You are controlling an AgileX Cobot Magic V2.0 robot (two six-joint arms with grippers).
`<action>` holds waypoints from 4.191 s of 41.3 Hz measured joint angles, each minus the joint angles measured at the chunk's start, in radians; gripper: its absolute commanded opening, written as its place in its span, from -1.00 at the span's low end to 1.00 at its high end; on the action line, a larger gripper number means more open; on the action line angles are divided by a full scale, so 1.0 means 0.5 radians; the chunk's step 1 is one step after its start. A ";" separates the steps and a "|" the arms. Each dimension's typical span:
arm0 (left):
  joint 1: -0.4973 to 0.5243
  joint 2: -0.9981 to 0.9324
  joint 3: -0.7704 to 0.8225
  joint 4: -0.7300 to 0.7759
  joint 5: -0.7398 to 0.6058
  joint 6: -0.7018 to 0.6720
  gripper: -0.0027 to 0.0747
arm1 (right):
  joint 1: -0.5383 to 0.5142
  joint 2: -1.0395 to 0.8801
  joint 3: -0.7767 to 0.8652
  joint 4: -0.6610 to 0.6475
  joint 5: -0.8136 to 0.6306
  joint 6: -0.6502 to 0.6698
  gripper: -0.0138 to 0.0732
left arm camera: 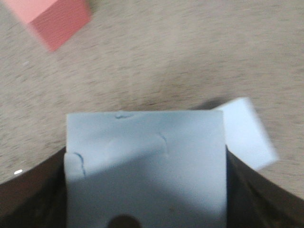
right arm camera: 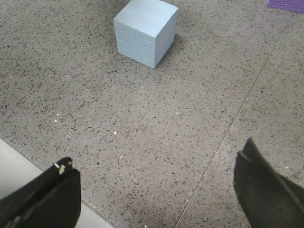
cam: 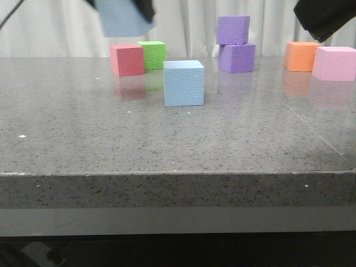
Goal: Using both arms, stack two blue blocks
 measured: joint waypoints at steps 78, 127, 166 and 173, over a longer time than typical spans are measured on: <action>-0.313 -0.418 -0.052 -0.097 0.334 0.396 0.51 | 0.000 0.000 0.000 0.000 0.000 0.000 0.82; 0.463 -2.558 2.329 -0.630 -0.549 0.947 0.50 | 0.000 -0.713 -0.014 -0.382 0.794 0.527 0.82; 0.463 -2.558 2.331 -0.619 -0.555 0.927 -0.98 | 0.000 -1.053 0.144 -0.382 0.719 0.450 -0.84; 0.463 -2.558 2.331 -0.619 -0.555 0.927 -0.98 | 0.000 -1.053 0.144 -0.382 0.719 0.450 -0.84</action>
